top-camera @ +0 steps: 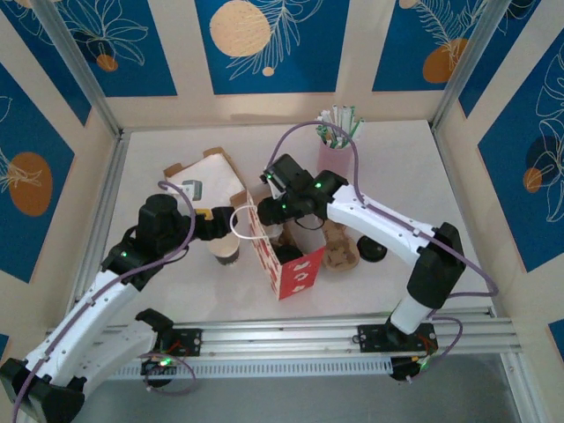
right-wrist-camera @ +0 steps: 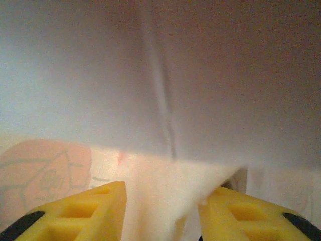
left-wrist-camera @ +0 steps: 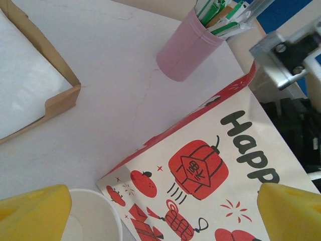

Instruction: Pack the takeout coffee

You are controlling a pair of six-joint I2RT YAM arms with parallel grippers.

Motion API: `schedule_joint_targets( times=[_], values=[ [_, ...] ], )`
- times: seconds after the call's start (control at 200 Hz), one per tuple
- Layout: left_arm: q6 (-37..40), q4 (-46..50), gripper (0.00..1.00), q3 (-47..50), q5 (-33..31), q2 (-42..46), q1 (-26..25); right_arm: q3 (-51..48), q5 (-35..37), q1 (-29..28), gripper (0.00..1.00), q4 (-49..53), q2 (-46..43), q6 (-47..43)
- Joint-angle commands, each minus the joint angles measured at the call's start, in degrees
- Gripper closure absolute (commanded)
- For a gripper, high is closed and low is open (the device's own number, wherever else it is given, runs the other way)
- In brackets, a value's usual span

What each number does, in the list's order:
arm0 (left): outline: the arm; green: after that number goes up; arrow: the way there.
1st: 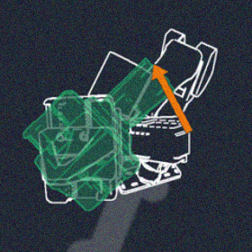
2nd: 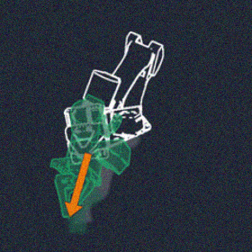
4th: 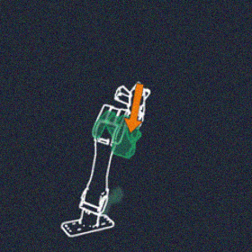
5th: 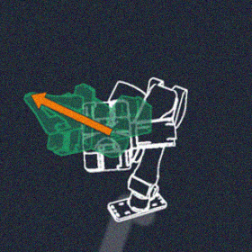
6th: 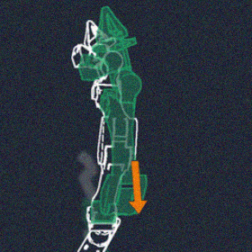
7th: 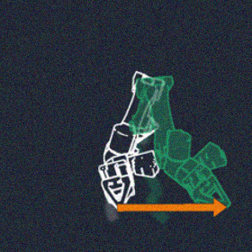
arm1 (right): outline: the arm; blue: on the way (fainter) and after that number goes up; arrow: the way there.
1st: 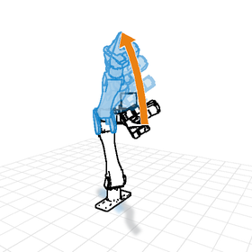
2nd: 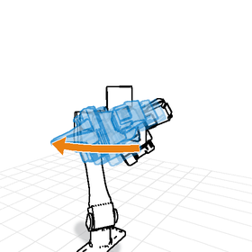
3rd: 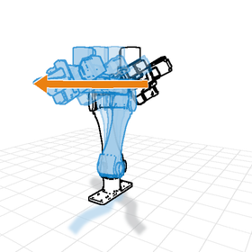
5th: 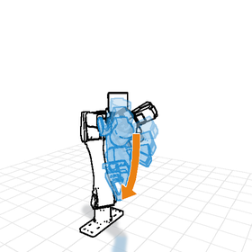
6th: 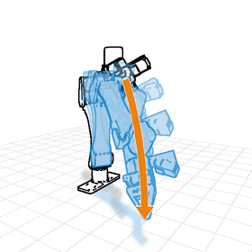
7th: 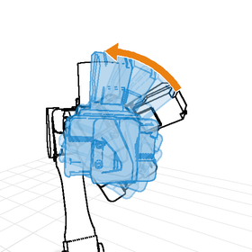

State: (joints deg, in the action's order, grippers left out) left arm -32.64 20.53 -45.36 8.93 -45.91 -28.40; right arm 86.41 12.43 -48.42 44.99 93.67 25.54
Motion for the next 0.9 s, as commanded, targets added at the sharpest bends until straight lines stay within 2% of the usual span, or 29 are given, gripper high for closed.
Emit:
schedule_joint_targets(
  times=[0.0, 0.27, 0.625, 0.895],
  values=[
    [-0.6, -0.5, 0.05, 0.1, 0.7, 0.4, -0.5, 2.5, -1.2, -0.4, 0.49, 2.8, -3.3, -0.2],
    [-1.1, 0.8, 0.1, -0.1, 0.3, 0.4, -0.5, 5.1, -3.0, -0.5, 0.41, 4.6, -7.0, -0.5],
    [-2.1, 2.0, 0.27, 0.4, -0.3, -1.8, -0.5, 7.9, -5.3, -0.3, 0.37, 4.8, -14.8, -1.5],
    [-3.2, -0.6, 0.38, -1.4, 3.7, -9.5, -0.7, 7.7, -6.2, 7.2, 0.36, 6.2, -22.4, -2.3]
  ],
)
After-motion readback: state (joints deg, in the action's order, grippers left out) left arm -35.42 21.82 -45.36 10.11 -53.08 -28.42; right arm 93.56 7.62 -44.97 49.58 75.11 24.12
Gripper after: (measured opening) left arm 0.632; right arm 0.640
